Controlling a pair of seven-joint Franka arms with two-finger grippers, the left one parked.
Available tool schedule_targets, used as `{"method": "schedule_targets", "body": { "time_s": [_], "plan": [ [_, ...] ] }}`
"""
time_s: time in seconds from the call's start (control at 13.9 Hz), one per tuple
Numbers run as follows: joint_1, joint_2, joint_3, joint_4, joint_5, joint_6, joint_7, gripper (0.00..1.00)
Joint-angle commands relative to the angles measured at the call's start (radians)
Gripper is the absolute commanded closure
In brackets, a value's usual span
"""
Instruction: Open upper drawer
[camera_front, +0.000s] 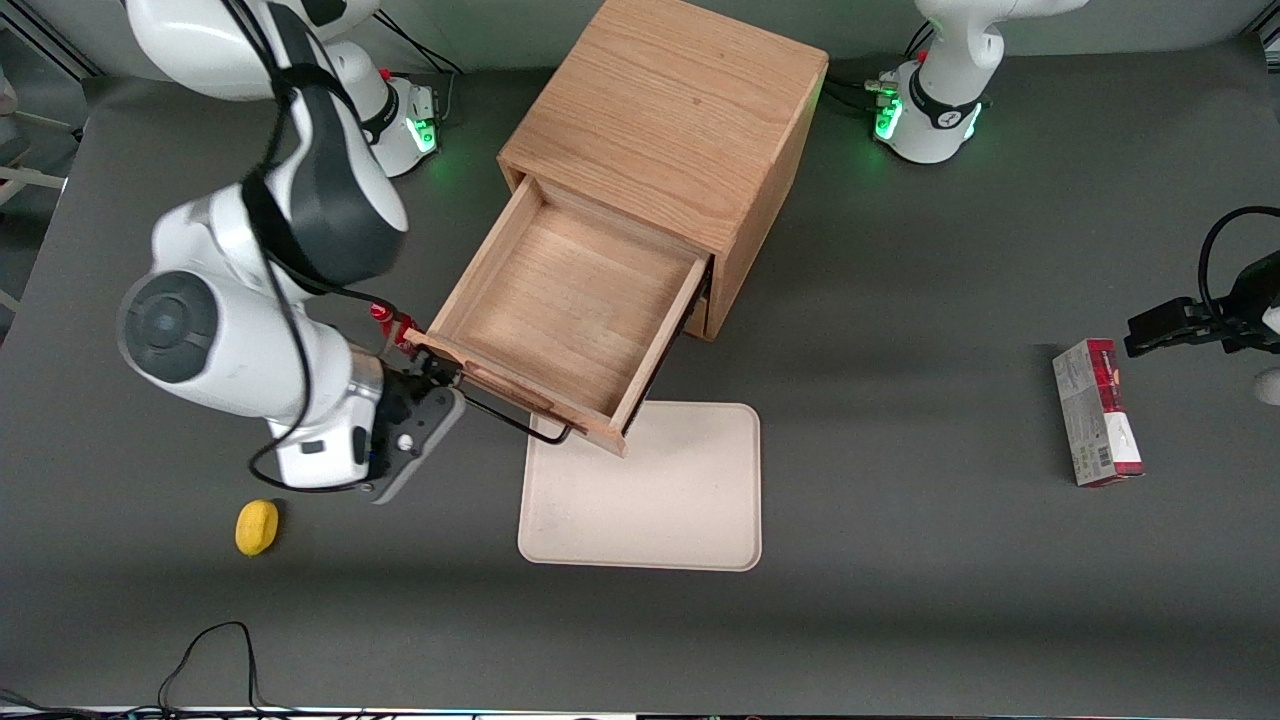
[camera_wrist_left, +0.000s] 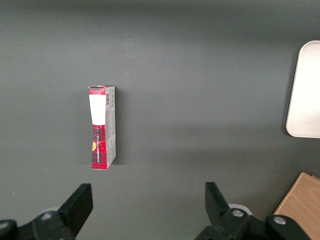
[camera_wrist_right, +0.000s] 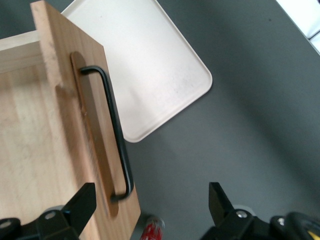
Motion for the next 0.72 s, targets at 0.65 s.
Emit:
{"method": "schedule_targets", "body": {
  "time_s": [0.65],
  "plan": [
    [-0.148, -0.337, -0.025, -0.221, -0.177, -0.226, 0.452, 0.00]
  ]
}}
